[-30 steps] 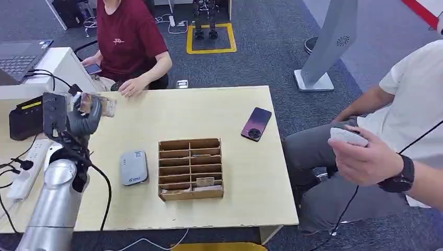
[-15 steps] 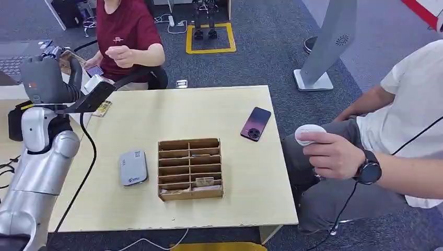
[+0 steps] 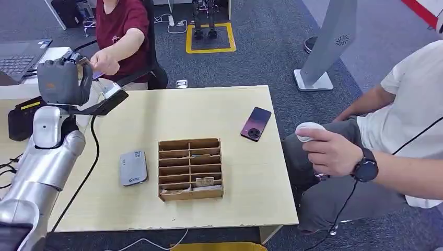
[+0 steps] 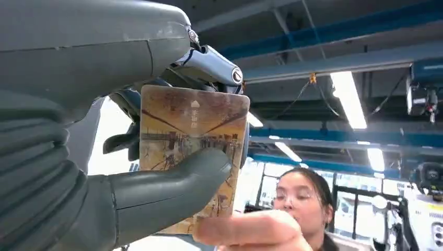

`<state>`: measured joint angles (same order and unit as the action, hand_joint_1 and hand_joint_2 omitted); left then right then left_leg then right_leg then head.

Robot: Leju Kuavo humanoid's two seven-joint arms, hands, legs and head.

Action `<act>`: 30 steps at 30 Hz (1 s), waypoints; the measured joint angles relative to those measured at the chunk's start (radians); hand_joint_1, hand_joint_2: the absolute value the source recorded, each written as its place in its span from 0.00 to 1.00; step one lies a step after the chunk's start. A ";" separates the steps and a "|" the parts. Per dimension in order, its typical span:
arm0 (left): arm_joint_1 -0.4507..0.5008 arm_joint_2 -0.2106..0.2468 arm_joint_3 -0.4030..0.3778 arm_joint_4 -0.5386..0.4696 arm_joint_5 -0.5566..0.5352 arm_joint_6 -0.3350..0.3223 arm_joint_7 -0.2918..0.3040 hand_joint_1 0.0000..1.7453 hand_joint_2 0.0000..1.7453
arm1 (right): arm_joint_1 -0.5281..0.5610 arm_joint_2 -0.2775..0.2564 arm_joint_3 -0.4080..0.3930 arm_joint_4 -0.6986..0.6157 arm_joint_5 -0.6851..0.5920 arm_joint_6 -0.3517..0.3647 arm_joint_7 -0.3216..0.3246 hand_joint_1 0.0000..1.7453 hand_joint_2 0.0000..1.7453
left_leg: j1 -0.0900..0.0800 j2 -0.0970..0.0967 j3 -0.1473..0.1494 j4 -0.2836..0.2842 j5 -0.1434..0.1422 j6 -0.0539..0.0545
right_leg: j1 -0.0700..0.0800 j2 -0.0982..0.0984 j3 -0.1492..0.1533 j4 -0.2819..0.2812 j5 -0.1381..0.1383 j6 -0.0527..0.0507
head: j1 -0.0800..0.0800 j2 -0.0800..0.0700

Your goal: Pass the card to the sensor for recognition and then transmit it.

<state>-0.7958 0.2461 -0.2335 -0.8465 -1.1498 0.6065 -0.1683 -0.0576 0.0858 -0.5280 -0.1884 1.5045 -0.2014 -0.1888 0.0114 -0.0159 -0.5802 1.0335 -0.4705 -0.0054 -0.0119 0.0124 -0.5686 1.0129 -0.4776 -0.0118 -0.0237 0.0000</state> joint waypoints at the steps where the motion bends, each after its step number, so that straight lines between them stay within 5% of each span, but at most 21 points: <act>1: 0.000 -0.002 -0.001 0.007 0.002 -0.001 -0.003 0.00 1.00 | 0.000 0.000 0.000 0.000 0.000 0.000 0.000 0.00 0.00 | 0.000 0.000 0.000 0.000 0.000 0.000 | 0.000 0.000 0.000 0.000 0.000 0.000 | 0.000 0.000; 7: -0.003 -0.018 -0.003 0.022 0.049 -0.023 -0.025 0.00 1.00 | 0.000 0.000 0.000 0.000 0.000 0.000 0.000 0.00 0.00 | 0.000 0.000 0.000 0.000 0.000 0.000 | 0.000 0.000 0.000 0.000 0.000 0.000 | 0.000 0.000; 12: -0.009 -0.027 -0.003 0.022 0.134 -0.135 -0.030 0.00 1.00 | 0.002 0.000 0.000 0.000 -0.002 0.000 0.005 0.00 0.00 | 0.000 0.000 0.000 0.000 0.000 0.000 | 0.000 0.000 0.000 0.000 0.000 0.000 | 0.000 0.000; 22: -0.014 -0.029 -0.003 0.018 0.172 -0.190 -0.030 0.00 1.00 | 0.005 -0.001 0.000 0.000 -0.003 -0.001 0.006 0.00 0.00 | 0.000 0.000 0.000 0.000 0.000 0.000 | 0.000 0.000 0.000 0.000 0.000 0.000 | 0.000 0.000; 26: 0.014 -0.004 -0.005 -0.059 0.290 -0.363 -0.090 0.00 1.00 | 0.008 -0.002 0.000 0.000 -0.006 -0.013 -0.004 0.00 0.00 | 0.000 0.001 0.000 0.000 0.000 0.000 | 0.000 0.002 0.000 0.000 0.000 0.000 | 0.000 0.000; 30: 0.179 0.114 -0.035 -0.339 0.509 -0.618 -0.176 0.00 1.00 | 0.026 -0.009 -0.007 0.000 -0.014 -0.017 0.000 0.00 0.00 | 0.000 0.007 0.001 -0.001 -0.002 -0.001 | 0.000 0.009 -0.001 0.001 0.000 0.000 | -0.001 0.000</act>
<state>-0.6164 0.3599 -0.2689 -1.1851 -0.6408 -0.0116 -0.3443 -0.0313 0.0767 -0.5348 -0.1881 1.4908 -0.2186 -0.1885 0.0114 -0.0091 -0.5796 1.0325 -0.4725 -0.0063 -0.0120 0.0211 -0.5698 1.0135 -0.4779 -0.0120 -0.0248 0.0000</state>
